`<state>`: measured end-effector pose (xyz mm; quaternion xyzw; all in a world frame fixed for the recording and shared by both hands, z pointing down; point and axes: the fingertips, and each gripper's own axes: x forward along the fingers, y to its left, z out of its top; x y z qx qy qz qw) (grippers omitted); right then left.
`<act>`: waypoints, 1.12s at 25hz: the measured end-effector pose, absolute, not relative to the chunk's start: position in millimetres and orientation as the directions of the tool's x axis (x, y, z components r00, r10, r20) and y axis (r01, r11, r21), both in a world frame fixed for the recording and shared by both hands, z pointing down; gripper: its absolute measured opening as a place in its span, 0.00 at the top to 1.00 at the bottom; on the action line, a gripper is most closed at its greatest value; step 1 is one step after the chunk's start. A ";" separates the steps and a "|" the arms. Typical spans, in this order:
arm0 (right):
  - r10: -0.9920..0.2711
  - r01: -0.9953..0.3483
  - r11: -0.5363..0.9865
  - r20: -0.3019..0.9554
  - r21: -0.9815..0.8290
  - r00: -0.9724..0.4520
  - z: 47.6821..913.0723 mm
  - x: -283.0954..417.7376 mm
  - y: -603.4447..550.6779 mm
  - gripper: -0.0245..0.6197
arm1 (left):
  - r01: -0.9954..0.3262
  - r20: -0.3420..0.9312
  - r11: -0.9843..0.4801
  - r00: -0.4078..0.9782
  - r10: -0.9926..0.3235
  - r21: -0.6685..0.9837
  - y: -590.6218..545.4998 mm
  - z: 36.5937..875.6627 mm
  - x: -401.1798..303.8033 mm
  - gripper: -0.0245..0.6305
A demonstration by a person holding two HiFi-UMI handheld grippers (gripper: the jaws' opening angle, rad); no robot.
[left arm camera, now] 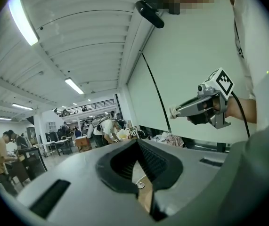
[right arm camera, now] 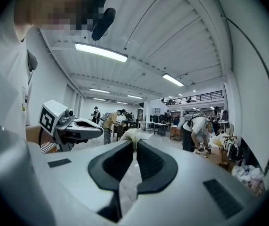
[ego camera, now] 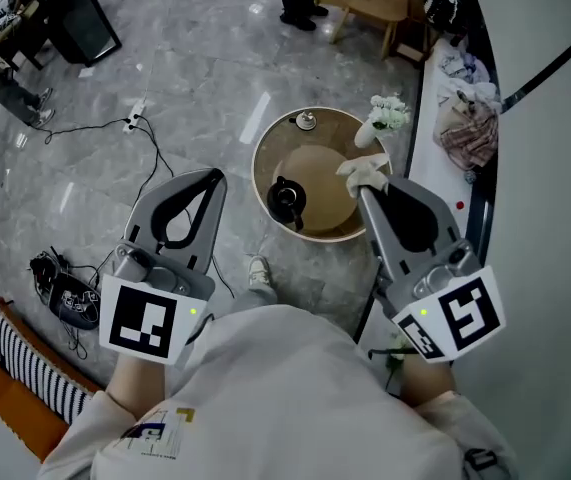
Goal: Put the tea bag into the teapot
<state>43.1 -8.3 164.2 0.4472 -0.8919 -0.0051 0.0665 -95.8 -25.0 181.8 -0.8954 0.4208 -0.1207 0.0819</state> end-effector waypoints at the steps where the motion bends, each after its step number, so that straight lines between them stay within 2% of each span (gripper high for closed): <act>1: -0.801 -0.800 0.596 0.117 0.070 -0.587 164.2 37.3 -17.5 0.93 | -0.729 0.147 -0.638 0.623 -0.768 -0.247 -34.8 181.7 -100.5 0.95; 16: -0.831 -0.831 0.552 0.127 0.075 -0.541 169.8 4.6 -110.2 0.93 | -0.669 0.149 -0.688 0.678 -0.720 -0.282 -134.2 185.3 -127.3 0.95; 28: -0.830 -0.831 0.553 0.132 0.058 -0.542 175.7 26.9 -137.8 0.93 | -0.679 0.183 -0.681 0.658 -0.730 -0.274 -154.4 196.7 -113.2 0.95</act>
